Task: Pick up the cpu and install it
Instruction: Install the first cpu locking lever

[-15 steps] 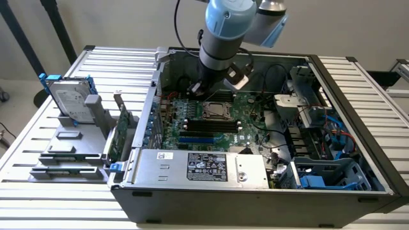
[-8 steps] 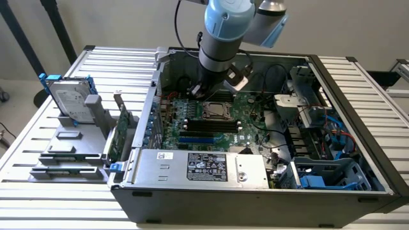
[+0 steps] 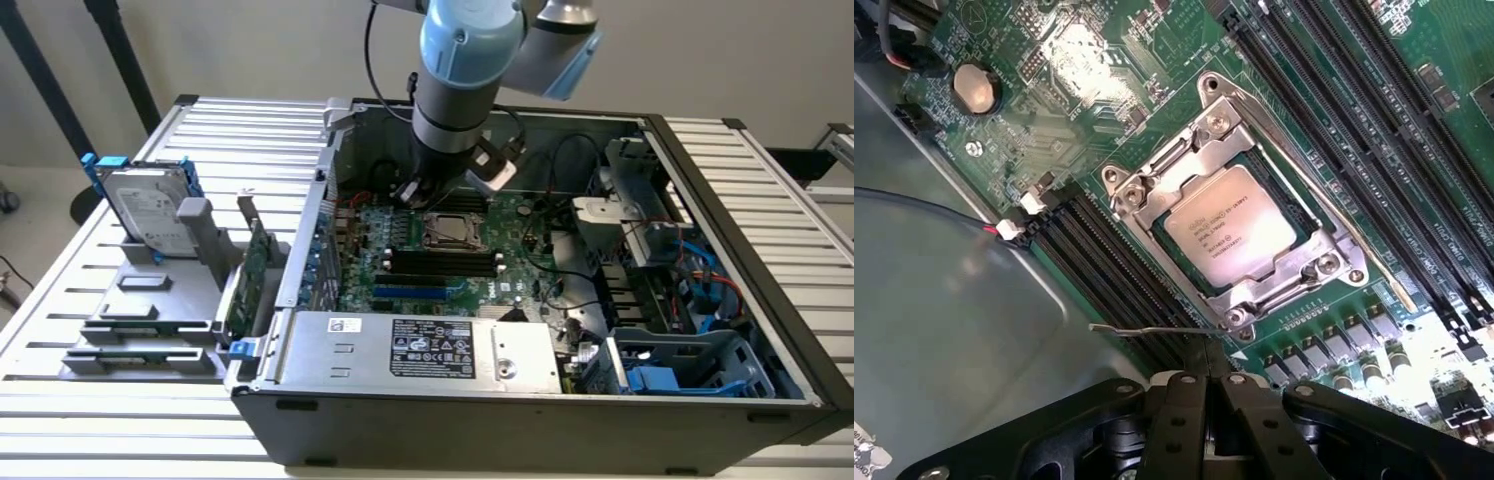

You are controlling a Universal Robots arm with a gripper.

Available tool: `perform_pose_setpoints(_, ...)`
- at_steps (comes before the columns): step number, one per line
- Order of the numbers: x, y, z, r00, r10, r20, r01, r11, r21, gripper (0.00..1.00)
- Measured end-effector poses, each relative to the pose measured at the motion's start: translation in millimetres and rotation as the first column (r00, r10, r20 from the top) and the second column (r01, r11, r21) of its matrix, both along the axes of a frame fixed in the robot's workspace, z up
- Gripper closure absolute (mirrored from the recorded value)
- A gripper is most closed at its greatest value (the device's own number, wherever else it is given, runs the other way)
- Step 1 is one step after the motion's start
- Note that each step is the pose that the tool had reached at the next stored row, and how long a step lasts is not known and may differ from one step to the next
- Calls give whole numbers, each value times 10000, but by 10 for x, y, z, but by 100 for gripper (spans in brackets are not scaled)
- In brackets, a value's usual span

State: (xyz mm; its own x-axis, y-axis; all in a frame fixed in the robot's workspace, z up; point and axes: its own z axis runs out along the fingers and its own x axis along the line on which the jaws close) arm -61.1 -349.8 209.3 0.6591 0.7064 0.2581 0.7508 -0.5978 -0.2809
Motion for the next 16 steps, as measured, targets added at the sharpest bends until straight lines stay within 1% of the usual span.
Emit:
perform_pose_setpoints(1, -4, 11, -4, 10000, 11, 37, -11, 10000, -9, 89)
perform_pose_setpoints(2, -9, 24, -5, 10000, 19, 60, -19, 10000, -19, 89)
perform_pose_setpoints(5, -26, 52, -8, 10000, 41, 86, -41, 10000, -42, 89)
perform_pose_setpoints(16, -30, 56, -19, 9999, 119, 88, -118, 9998, -162, 89)
